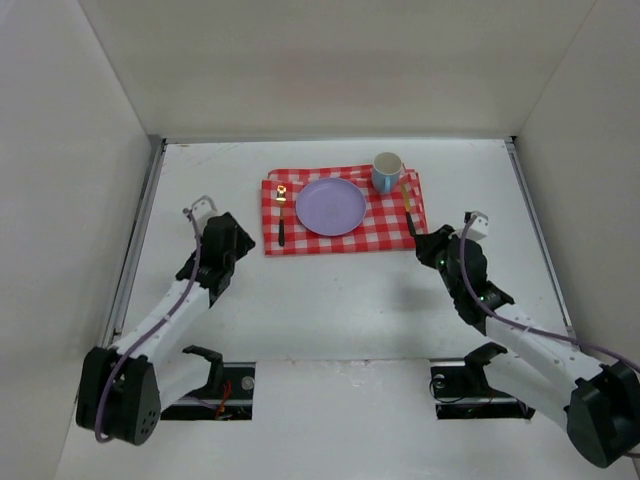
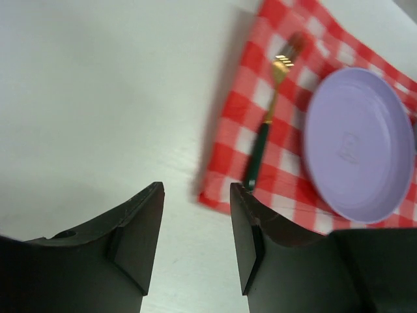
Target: Set the dinner table for one person
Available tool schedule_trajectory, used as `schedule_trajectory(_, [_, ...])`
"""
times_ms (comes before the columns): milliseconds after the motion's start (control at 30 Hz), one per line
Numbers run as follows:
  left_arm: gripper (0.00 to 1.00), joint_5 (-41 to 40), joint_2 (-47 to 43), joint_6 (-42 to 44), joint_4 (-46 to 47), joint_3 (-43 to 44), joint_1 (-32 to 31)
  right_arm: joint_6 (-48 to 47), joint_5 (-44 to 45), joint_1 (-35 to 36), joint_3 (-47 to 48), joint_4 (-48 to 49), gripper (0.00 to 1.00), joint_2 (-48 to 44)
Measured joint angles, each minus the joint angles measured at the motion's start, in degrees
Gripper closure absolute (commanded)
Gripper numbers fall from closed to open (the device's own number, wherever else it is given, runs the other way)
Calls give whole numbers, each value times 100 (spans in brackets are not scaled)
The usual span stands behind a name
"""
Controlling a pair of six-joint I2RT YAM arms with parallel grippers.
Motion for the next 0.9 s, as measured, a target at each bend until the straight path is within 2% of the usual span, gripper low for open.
schedule_trajectory(100, [57,-87,-658,-293,-319,-588,352,46,101,-46,-74,7,84,-284])
schedule_trajectory(167, [56,-127,-1126,-452,-590,-933,514,83,186,-87,-122,0,78,-446])
schedule_trajectory(333, [55,-173,-2011,-835,-1058,-1506,846,254,529,-404,-365,-37,57,-966])
schedule_trajectory(467, [55,-173,-2055,-1073,-1193,-1692,1058,374,780,-728,-573,-114,41,-1443])
schedule_trajectory(633, [55,-151,-1786,-1211,-1128,-1714,1067,417,955,-745,-614,-107,36,-1482])
schedule_trajectory(900, [56,-90,-1611,-1270,-831,-1714,1005,404,855,-654,-612,-98,34,-743])
